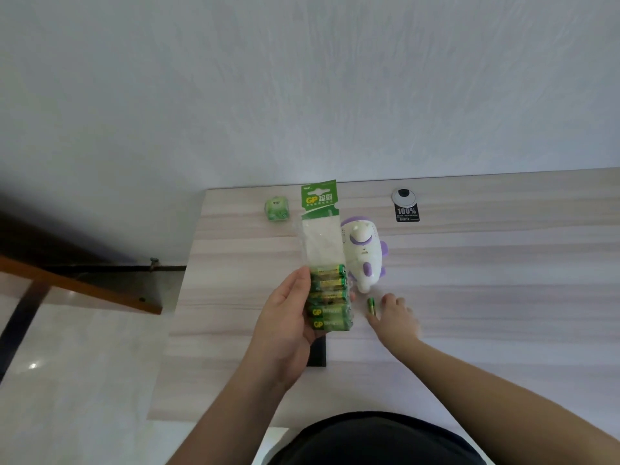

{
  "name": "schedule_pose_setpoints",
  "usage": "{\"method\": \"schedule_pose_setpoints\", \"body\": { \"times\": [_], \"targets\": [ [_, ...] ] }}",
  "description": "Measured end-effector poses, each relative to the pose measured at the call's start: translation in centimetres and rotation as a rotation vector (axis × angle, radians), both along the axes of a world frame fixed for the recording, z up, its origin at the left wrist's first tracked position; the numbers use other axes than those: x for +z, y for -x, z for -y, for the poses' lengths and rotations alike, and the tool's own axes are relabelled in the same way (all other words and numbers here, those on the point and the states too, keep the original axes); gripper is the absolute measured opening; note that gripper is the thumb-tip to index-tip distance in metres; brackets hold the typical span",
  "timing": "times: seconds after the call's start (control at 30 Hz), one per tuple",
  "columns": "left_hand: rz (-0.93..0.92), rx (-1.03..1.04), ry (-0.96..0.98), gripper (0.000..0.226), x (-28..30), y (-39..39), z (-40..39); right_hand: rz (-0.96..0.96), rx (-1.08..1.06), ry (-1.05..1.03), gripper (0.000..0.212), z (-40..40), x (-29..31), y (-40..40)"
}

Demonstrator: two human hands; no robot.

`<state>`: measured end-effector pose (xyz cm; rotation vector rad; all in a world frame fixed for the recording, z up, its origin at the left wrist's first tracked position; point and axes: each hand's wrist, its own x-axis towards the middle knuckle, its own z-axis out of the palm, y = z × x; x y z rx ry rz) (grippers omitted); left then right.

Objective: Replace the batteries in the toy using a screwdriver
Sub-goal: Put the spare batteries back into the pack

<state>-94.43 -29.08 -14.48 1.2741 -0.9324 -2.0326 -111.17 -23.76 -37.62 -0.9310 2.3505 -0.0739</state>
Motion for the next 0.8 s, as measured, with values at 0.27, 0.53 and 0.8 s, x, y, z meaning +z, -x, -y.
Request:
{"method": "schedule_pose_setpoints", "body": {
  "times": [0.27, 0.53, 0.8],
  "targets": [
    [-0.086, -0.032, -0.061, 0.047, 0.4, -0.8, 0.1, -0.011, -0.025, 0.023, 0.029, 0.3, -0.3, 0.3],
    [-0.138, -0.089, -0.097, 0.053, 0.8, -1.2, 1.0, 0.442, -0.423, 0.745, 0.009, -2.4, 10.6, -1.6],
    [-0.216, -0.164, -0.105, 0.053, 1.2, -0.2, 0.7, 0.546, -0.476, 1.050, 0.018, -3.8, 20.0, -3.3]
  ]
}}
